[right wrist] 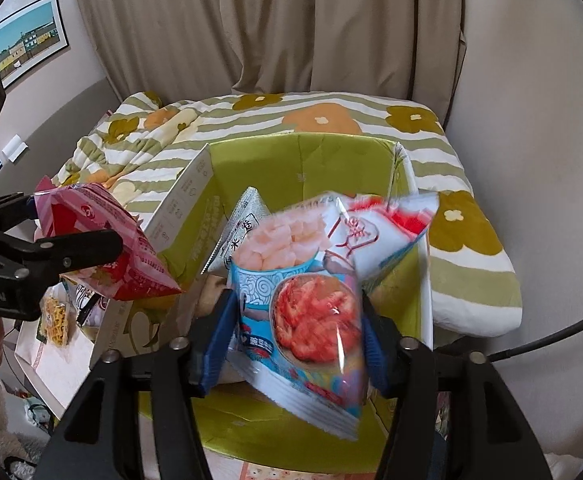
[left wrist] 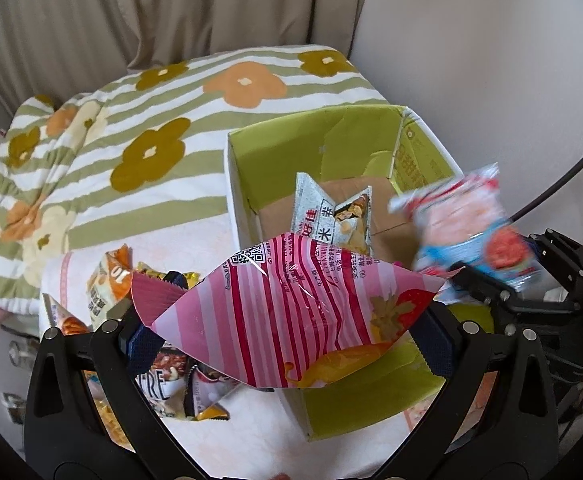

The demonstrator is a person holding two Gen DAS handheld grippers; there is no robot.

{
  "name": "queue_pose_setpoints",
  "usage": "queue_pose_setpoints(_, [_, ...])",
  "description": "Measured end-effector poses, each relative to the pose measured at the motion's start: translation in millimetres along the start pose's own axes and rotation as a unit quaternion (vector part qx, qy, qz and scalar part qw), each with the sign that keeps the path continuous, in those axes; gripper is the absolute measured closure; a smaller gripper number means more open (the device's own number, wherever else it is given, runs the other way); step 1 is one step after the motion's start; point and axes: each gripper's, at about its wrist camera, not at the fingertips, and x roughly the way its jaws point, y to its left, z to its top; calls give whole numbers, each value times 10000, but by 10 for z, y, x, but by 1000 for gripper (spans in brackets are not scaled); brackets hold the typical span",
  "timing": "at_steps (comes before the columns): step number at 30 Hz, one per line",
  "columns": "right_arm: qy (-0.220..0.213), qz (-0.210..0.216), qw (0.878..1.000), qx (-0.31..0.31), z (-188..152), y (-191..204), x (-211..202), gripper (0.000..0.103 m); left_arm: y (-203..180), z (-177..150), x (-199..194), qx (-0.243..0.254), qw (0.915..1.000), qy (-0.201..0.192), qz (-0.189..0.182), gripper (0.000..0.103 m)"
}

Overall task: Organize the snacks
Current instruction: 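Carry both bags over the box and open the right tool to drop the shrimp-flake bag, then lower the pink cotton-candy bag into the box and open the left tool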

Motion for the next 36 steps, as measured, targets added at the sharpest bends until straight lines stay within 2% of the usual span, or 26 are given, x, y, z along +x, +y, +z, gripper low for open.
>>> queue_pose_setpoints(2, [-80, 6, 10000, -45, -14, 0, -26, 7, -28, 2, -34, 3, 10000, -46, -58, 1])
queue_pose_setpoints(3, [-118, 16, 9999, -71, -20, -2, -34, 4, -42, 5, -47, 13, 9999, -70, -71, 1])
queue_pose_setpoints(11, [-142, -38, 9998, -151, -100, -11, -62, 3, -72, 1, -45, -26, 9999, -46, -93, 1])
queue_pose_setpoints(19, [-127, 21, 9999, -29, -157, -90, -89, 3, -188, -44, 60, 142, 9997, 208, 12, 1])
queue_pose_setpoints(22, [-137, 24, 9999, 11, -174, -104, -101, 3, -221, -39, 15, 132, 9998, 124, -122, 1])
queue_pose_setpoints(30, [-198, 18, 9997, 158, -237, -168, -131, 3, -291, -46, 42, 229, 9995, 207, -112, 1])
queue_pose_setpoints(36, [-262, 33, 9991, 328, -309, -215, -131, 3, -259, -69, -12, 193, 9991, 201, -323, 1])
